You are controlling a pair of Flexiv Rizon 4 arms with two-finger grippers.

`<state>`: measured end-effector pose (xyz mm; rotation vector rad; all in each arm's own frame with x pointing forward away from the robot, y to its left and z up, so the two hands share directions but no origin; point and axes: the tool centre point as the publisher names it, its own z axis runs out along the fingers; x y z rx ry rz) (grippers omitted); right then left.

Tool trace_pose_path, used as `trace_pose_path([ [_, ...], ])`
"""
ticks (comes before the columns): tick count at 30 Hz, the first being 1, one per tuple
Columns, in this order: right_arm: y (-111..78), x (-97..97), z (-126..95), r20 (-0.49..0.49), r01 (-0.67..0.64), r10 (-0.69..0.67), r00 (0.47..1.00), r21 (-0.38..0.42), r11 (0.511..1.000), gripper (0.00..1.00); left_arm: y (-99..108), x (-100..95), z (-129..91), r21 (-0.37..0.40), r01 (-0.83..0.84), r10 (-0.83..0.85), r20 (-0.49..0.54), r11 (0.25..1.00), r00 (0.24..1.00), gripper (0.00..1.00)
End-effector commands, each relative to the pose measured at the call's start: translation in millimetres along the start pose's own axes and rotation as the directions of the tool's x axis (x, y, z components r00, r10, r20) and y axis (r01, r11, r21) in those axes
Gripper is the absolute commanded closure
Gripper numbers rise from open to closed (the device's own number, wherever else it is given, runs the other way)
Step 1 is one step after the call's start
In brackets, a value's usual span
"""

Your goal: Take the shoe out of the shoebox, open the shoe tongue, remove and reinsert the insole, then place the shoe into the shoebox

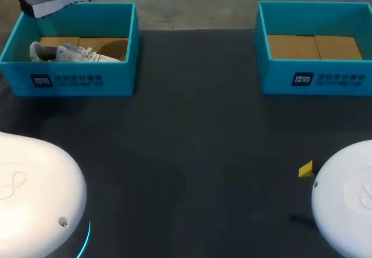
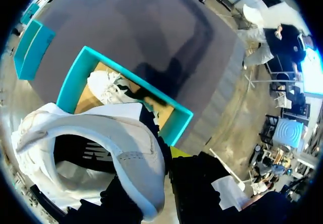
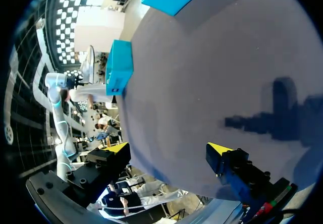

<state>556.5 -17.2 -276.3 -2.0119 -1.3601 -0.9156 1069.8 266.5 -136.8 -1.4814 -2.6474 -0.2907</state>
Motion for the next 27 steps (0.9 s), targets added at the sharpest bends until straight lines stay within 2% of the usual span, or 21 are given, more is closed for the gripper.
trace_pose_path([
  [1,-1.9,1.0,0,0.003,0.000,0.000,1.000,-0.004,1.000,0.00,-7,6.8,1,-0.059,0.003,0.002,0.075,0.998,0.997,1.00],
  [9,-1.9,1.0,0,0.003,0.000,0.000,1.000,-0.004,1.000,0.00,-7,6.8,1,-0.059,0.003,0.002,0.075,0.998,0.997,1.00],
  [10,-1.9,1.0,0,0.003,0.000,0.000,1.000,-0.004,1.000,0.00,-6,6.1,1,-0.062,-0.021,0.026,0.083,0.998,0.996,1.00],
  [12,-1.9,1.0,0,0.003,0.000,0.000,1.000,-0.004,1.000,0.00,1,3.9,4,-0.159,-0.205,0.220,0.084,0.966,0.972,1.00],
  [13,-1.9,1.0,0,0.003,0.000,0.000,1.000,-0.004,1.000,0.00,2,4.3,5,-0.159,-0.229,0.246,0.099,0.960,0.964,1.00],
  [15,-1.9,1.0,0,0.003,0.000,0.000,1.000,-0.004,1.000,0.00,17,6.5,12,-0.188,-0.324,0.344,0.086,0.927,0.935,1.00],
  [19,-1.9,1.0,0,0.003,0.000,0.000,1.000,-0.004,1.000,0.00,38,12.5,21,-0.186,-0.378,0.396,0.067,0.907,0.916,1.00],
  [21,-1.9,1.0,0,0.003,0.000,0.000,1.000,-0.004,1.000,0.00,49,16.7,29,-0.222,-0.436,0.457,0.052,0.872,0.888,1.00],
  [22,-1.9,1.0,0,0.003,0.000,0.000,1.000,-0.004,1.000,0.00,51,16.5,30,-0.224,-0.439,0.458,0.040,0.870,0.888,1.00],
  [23,-1.9,1.0,0,0.003,0.000,0.000,1.000,-0.004,1.000,0.00,55,17.8,34,-0.252,-0.490,0.517,0.048,0.834,0.855,1.00],
  [27,-1.9,1.0,0,0.003,0.000,0.000,1.000,-0.004,1.000,0.00,65,16.7,45,-0.269,-0.525,0.550,0.021,0.807,0.835,1.00],
])
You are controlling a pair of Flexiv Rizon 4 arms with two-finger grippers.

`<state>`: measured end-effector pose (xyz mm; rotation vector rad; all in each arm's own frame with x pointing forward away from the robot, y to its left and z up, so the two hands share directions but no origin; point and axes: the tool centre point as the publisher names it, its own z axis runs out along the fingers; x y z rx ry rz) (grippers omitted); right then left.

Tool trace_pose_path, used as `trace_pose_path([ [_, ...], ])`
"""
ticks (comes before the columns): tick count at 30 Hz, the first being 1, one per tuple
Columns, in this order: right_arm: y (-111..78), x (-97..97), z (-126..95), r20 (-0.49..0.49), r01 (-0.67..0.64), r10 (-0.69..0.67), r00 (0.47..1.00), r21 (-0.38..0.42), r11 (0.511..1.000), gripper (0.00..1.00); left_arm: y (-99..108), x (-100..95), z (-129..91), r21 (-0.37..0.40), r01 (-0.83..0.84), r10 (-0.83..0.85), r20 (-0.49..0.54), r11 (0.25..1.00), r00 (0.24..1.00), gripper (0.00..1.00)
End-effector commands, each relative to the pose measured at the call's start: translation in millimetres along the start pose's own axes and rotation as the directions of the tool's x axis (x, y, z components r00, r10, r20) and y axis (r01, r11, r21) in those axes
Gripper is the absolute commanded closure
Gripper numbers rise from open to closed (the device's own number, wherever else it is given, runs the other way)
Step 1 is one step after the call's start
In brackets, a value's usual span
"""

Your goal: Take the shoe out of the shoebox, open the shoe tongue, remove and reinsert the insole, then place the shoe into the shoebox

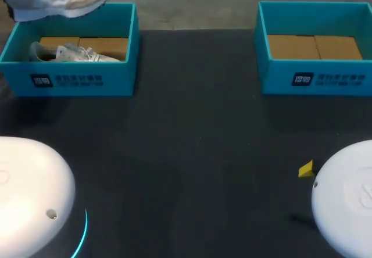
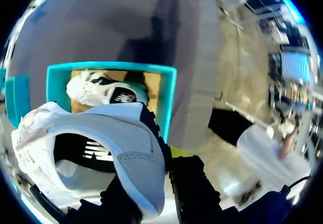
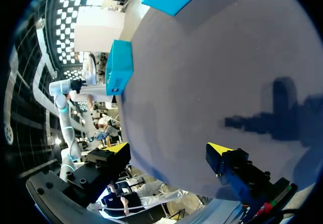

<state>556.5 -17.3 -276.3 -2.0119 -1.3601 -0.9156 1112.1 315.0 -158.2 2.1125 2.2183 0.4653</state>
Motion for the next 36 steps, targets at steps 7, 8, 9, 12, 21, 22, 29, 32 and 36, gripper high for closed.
trace_pose_path([
  [7,-1.9,1.0,0,0.003,0.000,0.000,1.000,-0.004,1.000,0.00,12,5.2,21,-0.057,-0.151,0.152,0.015,0.987,0.988,1.00],
  [8,-1.9,1.0,0,0.003,0.000,0.000,1.000,-0.004,1.000,0.00,16,5.4,23,-0.037,-0.156,0.157,0.026,0.987,0.987,1.00],
  [9,-1.9,1.0,0,0.003,0.000,0.000,1.000,-0.004,1.000,0.00,18,6.4,24,-0.026,-0.164,0.166,0.051,0.986,0.985,1.00],
  [12,-1.9,1.0,0,0.003,0.000,0.000,1.000,-0.004,1.000,0.00,18,6.4,24,-0.026,-0.164,0.166,0.051,0.986,0.985,1.00],
  [21,-1.9,1.0,0,0.003,0.000,0.000,1.000,-0.004,1.000,0.00,18,6.4,24,-0.026,-0.164,0.166,0.051,0.986,0.985,1.00],
  [22,-1.9,1.0,0,0.003,0.000,0.000,1.000,-0.004,1.000,0.00,18,6.4,24,-0.026,-0.164,0.166,0.051,0.986,0.985,1.00],
  [29,-1.9,1.0,0,0.003,0.000,0.000,1.000,-0.004,1.000,0.00,40,4.0,40,-0.004,-0.169,0.169,0.085,0.986,0.982,1.00],
  [32,-1.9,1.0,0,0.003,0.000,0.000,1.000,-0.004,1.000,0.00,50,4.7,44,-0.012,-0.169,0.170,0.068,0.986,0.983,1.00],
  [36,-1.9,1.0,0,0.003,0.000,0.000,1.000,-0.004,1.000,0.00,64,4.5,51,-0.033,-0.162,0.163,0.043,0.986,0.986,1.00],
])
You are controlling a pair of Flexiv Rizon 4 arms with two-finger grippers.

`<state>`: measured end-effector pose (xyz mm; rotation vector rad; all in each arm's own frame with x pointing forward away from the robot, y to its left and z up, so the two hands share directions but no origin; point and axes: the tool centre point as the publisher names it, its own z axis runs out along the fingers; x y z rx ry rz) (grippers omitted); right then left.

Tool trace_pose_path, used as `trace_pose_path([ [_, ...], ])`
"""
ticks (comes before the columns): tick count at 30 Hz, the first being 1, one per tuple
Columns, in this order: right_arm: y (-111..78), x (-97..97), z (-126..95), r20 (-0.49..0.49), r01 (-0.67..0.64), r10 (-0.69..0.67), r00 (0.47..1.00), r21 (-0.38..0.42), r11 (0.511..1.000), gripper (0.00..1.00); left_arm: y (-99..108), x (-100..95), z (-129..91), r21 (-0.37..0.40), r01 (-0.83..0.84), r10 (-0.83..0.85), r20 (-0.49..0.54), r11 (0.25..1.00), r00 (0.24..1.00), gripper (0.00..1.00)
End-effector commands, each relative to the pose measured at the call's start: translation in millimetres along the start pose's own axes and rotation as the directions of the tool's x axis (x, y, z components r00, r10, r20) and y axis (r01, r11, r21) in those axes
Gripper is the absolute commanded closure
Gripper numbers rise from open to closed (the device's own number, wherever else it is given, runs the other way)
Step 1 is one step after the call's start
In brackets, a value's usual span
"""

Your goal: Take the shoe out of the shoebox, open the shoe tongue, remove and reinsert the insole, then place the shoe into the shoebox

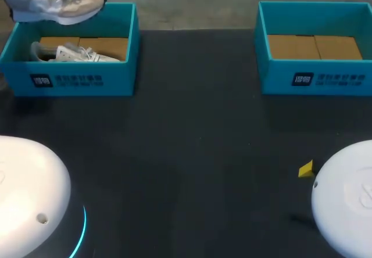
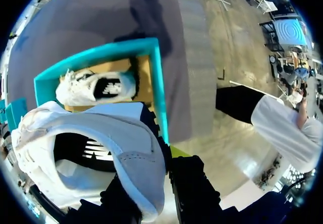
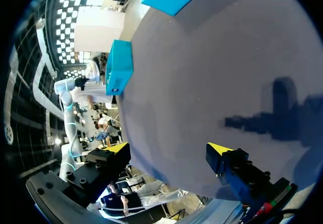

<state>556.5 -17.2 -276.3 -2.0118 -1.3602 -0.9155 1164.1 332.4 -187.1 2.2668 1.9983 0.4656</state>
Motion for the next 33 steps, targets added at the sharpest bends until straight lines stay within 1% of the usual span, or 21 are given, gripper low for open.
trace_pose_path([
  [1,-1.9,0.9,0,0.003,0.000,0.000,1.000,-0.004,1.000,0.00,22,-0.1,11,0.015,0.002,-0.002,0.000,1.000,1.000,1.00],
  [2,-1.9,0.9,0,0.003,0.000,0.000,1.000,-0.004,1.000,0.00,23,-0.1,12,0.015,-0.006,0.006,0.014,1.000,1.000,1.00],
  [4,-1.9,0.9,0,0.003,0.000,0.000,1.000,-0.004,1.000,0.00,29,0.3,21,0.025,-0.022,0.022,0.008,0.999,1.000,1.00],
  [5,-1.9,0.9,0,0.003,0.000,0.000,1.000,-0.004,1.000,0.00,30,0.3,22,0.024,-0.021,0.021,0.008,0.999,1.000,1.00],
  [6,-1.9,0.9,0,0.003,0.000,0.000,1.000,-0.004,1.000,0.00,33,0.4,26,0.024,-0.022,0.022,-0.011,0.999,1.000,1.00],
  [15,-1.9,0.9,0,0.003,0.000,0.000,1.000,-0.004,1.000,0.00,44,-4.3,40,0.026,-0.024,0.025,-0.019,0.999,1.000,1.00],
  [18,-1.9,0.9,0,0.003,0.000,0.000,1.000,-0.004,1.000,0.00,50,-8.6,48,0.029,-0.021,0.021,-0.022,0.999,1.000,1.00],
  [21,-1.9,0.9,0,0.003,0.000,0.000,1.000,-0.004,1.000,0.00,51,-10.2,50,0.030,-0.021,0.022,-0.023,0.999,1.000,1.00],
  [22,-1.9,0.9,0,0.003,0.000,0.000,1.000,-0.004,1.000,0.00,52,-12.7,55,0.027,-0.020,0.021,-0.038,0.999,0.999,1.00],
  [26,-1.9,0.9,0,0.003,0.000,0.000,1.000,-0.004,1.000,0.00,53,-15.1,65,0.012,-0.001,0.002,-0.036,1.000,0.999,1.00],
  [33,-1.9,0.9,0,0.003,0.000,0.000,1.000,-0.004,1.000,0.00,56,-18.0,75,-0.004,0.013,-0.014,-0.045,1.000,0.999,1.00],
])
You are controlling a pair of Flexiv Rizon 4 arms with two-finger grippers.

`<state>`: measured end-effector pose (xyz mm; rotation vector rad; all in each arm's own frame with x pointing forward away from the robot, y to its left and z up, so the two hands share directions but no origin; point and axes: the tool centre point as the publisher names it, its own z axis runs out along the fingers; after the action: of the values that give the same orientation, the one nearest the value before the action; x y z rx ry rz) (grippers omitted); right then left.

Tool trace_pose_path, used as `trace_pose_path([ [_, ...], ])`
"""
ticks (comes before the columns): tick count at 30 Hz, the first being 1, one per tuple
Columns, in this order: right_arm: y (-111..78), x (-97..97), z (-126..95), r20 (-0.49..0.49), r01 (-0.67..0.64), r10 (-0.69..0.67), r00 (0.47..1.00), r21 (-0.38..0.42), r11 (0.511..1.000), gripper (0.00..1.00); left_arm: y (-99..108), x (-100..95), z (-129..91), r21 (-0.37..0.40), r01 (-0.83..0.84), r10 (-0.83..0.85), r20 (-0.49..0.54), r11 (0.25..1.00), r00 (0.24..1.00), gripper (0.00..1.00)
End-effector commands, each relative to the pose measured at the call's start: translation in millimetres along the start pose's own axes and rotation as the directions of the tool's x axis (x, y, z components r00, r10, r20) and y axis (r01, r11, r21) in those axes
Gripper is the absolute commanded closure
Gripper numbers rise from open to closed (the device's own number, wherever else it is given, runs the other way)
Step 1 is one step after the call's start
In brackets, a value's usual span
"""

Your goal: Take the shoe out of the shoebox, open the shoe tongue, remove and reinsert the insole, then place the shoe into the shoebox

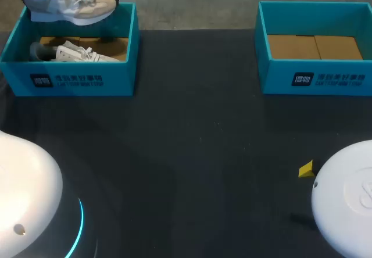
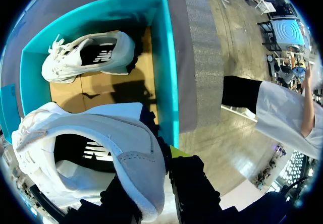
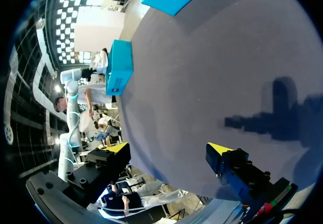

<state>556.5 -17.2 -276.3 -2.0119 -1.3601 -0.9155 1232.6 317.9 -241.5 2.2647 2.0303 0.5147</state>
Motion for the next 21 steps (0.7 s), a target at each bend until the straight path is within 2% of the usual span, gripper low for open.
trace_pose_path([
  [1,-1.9,1.0,0,0.003,0.000,0.000,1.000,-0.004,1.000,0.00,3,-2.1,7,-0.012,0.001,-0.001,-0.005,1.000,1.000,1.00],
  [21,-1.9,1.0,0,0.003,0.000,0.000,1.000,-0.004,1.000,0.00,0,-14.5,26,-0.015,0.004,-0.004,-0.014,1.000,1.000,1.00],
])
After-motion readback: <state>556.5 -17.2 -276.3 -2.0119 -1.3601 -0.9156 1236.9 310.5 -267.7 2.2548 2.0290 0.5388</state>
